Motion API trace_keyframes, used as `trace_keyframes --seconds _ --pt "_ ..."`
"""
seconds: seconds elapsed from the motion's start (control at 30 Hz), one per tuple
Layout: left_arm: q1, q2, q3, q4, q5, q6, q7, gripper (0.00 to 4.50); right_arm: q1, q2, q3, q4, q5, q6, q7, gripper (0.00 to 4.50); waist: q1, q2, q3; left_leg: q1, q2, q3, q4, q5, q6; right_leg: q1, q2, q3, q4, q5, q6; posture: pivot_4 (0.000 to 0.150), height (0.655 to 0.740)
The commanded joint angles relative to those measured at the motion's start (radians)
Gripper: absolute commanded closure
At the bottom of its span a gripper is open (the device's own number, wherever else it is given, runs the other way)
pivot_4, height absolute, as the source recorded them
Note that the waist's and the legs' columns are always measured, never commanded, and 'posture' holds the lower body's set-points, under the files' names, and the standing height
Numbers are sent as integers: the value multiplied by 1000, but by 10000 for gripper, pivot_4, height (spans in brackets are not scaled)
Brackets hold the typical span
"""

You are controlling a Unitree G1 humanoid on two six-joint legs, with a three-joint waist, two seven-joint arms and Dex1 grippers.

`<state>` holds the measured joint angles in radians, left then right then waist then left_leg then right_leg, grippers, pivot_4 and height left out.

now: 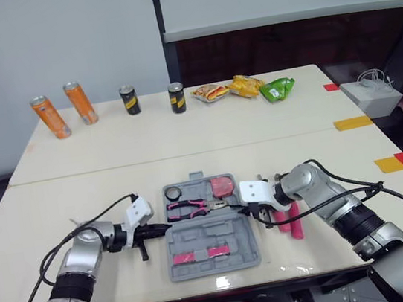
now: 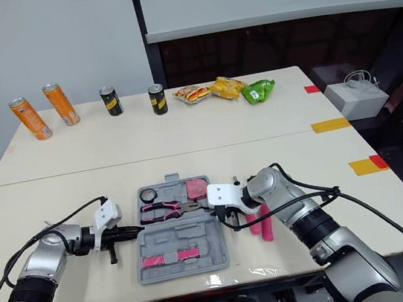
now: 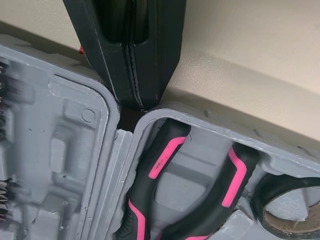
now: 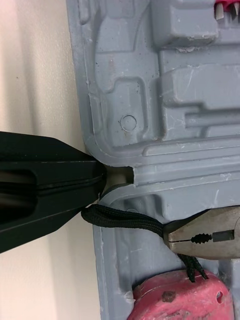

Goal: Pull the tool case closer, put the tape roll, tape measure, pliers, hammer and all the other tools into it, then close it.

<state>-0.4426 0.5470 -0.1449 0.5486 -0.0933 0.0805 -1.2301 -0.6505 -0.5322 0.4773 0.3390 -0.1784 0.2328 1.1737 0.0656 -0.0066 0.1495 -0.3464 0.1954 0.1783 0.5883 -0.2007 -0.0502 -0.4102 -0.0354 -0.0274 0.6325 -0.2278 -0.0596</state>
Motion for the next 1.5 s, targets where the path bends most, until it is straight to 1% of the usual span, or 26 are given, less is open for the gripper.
trace_keyframes --seconds 0.03,0.5,1.3,1.5 --pt "-32 -30 -18 -6 -1 -27 -2 44888 -10 30 7 7 -8 -18 -14 44925 1 0 0 0 0 0 0 0 0 0 0 0 0 0 0 1500 7400" --pt "-66 -37 -7 50 15 -50 9 44888 -13 52 -3 10 -18 -17 -12 44925 1 0 0 0 0 0 -1 1 0 0 0 0 -1 0 -1 1500 7400" --pt "-83 -63 -9 53 27 -53 11 44888 -16 51 -14 30 -32 -28 -12 44925 5 3 4 0 0 1 -3 1 0 0 -1 0 -5 0 -1 1500 7400" --pt "-87 -71 -11 48 29 -47 11 44888 -12 51 -18 28 -36 -24 -8 44925 9 3 4 0 0 2 -7 1 0 0 -1 0 -9 0 -1 1500 7400"
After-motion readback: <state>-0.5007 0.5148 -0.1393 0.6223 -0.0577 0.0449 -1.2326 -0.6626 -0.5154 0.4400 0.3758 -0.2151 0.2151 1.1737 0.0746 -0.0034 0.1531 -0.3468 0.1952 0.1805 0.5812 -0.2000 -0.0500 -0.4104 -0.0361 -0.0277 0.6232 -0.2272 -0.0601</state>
